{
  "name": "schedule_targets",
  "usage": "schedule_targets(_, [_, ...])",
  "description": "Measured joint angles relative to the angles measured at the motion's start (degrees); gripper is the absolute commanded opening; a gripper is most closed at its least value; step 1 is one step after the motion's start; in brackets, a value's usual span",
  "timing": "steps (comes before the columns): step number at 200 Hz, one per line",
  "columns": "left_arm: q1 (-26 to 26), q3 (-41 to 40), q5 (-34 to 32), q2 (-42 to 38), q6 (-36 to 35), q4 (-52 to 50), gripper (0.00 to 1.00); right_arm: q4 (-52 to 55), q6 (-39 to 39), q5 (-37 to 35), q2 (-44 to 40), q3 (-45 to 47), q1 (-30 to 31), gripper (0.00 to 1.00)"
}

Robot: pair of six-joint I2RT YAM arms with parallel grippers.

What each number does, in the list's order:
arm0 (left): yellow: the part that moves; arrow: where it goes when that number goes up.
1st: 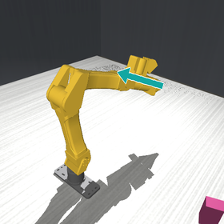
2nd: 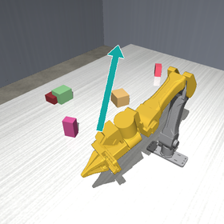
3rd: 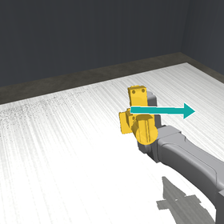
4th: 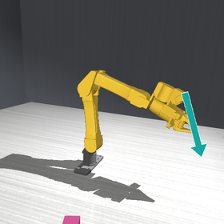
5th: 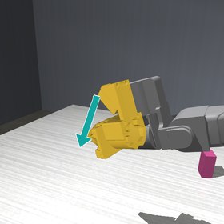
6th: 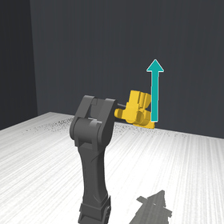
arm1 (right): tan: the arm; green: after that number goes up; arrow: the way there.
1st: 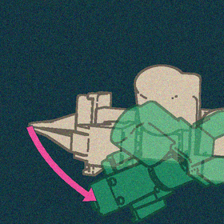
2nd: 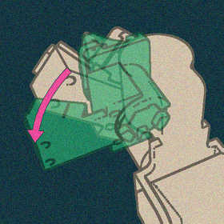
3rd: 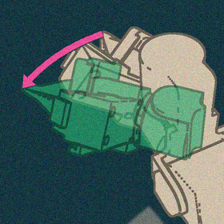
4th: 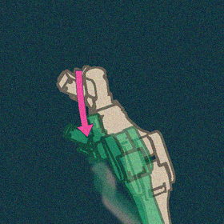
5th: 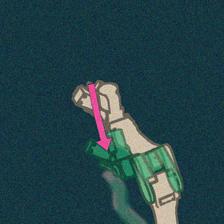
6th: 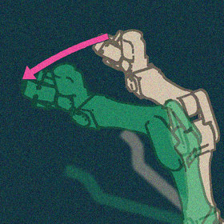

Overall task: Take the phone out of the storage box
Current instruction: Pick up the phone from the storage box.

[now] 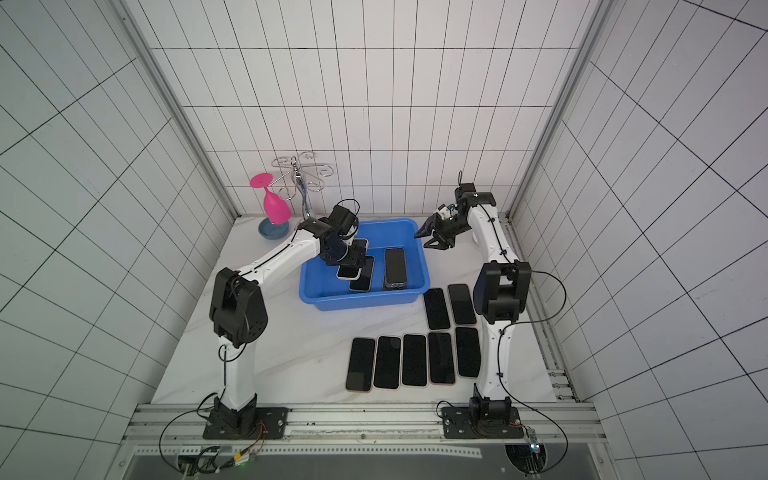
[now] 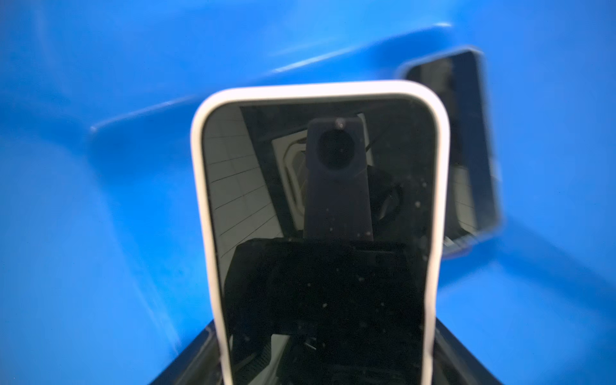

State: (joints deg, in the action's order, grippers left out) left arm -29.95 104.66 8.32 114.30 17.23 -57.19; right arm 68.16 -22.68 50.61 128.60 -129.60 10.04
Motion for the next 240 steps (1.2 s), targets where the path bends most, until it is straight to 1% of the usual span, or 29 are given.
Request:
schedule_targets(25, [-0.35,-2.47,4.24,-4.79,-0.33,0.11,0.45,-2.73,-3.67,4.83,4.52,-6.23,3.91,0.53])
schedule_targets(52, [-0.70,-3.34,6.19,-5.57,-0.35,0.52,0.44,-4.22,-5.68,8.15,6.03,-6.86,8.35,0.54])
schedule_targets(73, [-0.70,-3.91,6.71,-5.49,-0.33,0.42,0.44,-5.53,-6.23,10.12,5.77,-6.10,11.13,0.54])
schedule_targets(94, [-0.68,-3.91,6.86,-5.49,-0.33,0.55,0.43,-6.10,-5.95,11.39,4.81,-2.86,12.98,0.54])
schedule_targets(117, [-0.70,-3.91,6.97,-5.46,-0.33,0.68,0.43,-4.57,-3.89,11.63,4.44,0.20,14.23,0.53])
schedule_targets(141, [-0.74,-3.91,7.30,-5.46,-0.33,0.81,0.42,-2.32,-1.70,11.65,4.44,0.98,15.47,0.52])
schedule_targets(155, [-0.83,-3.91,7.65,-5.46,-0.35,0.83,0.41,-1.88,-0.79,12.07,4.24,0.98,15.96,0.45])
schedule_targets(178, [-1.22,-3.91,8.22,-5.44,-0.35,0.83,0.42,-1.51,0.04,13.03,4.02,0.98,17.11,0.27])
schedule_targets(192, [-1.33,-3.91,8.28,-5.44,-0.35,0.48,0.42,-1.22,0.72,12.35,3.80,1.66,17.88,0.13])
schedule_targets(206, [-1.09,-3.93,8.79,-5.46,-0.33,-0.07,0.42,-1.11,1.60,12.17,3.80,2.34,18.08,0.04])
schedule_targets(212, [-1.03,-4.00,9.11,-5.40,-0.33,-0.20,0.46,-1.01,2.05,12.09,3.80,2.54,18.14,0.00])
schedule_targets(216, [-1.03,-4.00,9.22,-5.40,-0.33,-0.31,0.51,-0.94,2.27,11.98,3.72,2.64,18.18,0.00])
schedule_targets(222, [-1.03,-4.00,9.38,-5.40,-0.28,-0.48,0.66,-0.74,2.64,11.76,3.54,2.73,18.23,0.00])
schedule_targets(226, [-1.03,-4.00,9.49,-5.40,-0.31,-0.52,0.74,-0.61,2.78,11.43,3.39,2.86,18.27,0.00])
schedule_targets(234, [-1.05,-3.98,9.92,-5.38,-0.26,-0.52,0.86,-0.44,2.82,10.40,2.73,3.17,18.29,0.00])
schedule_targets(240, [-1.07,-3.91,10.34,-5.38,-0.24,-0.46,0.93,-0.37,2.84,9.57,2.08,3.45,18.29,0.00])
